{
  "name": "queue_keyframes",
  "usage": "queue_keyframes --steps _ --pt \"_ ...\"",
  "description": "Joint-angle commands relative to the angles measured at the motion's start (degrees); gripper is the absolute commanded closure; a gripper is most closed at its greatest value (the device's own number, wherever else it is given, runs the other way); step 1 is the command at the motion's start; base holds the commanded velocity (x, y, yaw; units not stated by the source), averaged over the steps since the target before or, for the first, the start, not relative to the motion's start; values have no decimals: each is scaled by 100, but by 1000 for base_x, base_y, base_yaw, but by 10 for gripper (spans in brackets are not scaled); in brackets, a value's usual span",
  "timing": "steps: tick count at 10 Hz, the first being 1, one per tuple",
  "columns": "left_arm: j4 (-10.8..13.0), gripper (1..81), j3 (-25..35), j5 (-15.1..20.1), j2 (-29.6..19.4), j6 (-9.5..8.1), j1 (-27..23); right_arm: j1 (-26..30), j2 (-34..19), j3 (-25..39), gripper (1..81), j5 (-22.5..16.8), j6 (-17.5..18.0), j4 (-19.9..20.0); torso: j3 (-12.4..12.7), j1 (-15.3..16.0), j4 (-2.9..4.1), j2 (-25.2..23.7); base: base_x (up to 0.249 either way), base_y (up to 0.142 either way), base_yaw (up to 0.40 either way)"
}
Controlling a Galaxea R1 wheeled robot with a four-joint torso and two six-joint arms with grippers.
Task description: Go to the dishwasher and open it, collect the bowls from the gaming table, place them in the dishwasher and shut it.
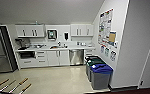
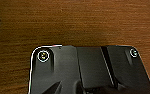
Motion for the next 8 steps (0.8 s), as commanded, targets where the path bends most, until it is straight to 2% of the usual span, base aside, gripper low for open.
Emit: queue_keyframes --steps 1,7,8 --pt "-4 10 -11 180 24 -4 -403 382 -20 1 10 -266 -15 3 0 0 0 0 184 0 0" --pt "-4 10 -11 180 15 -12 -394 382 -20 1 10 -266 -15 3 0 0 0 0 188 0 0" --pt "-4 10 -11 180 7 -21 -402 373 -20 1 10 -266 -15 3 0 0 0 0 189 61 0"
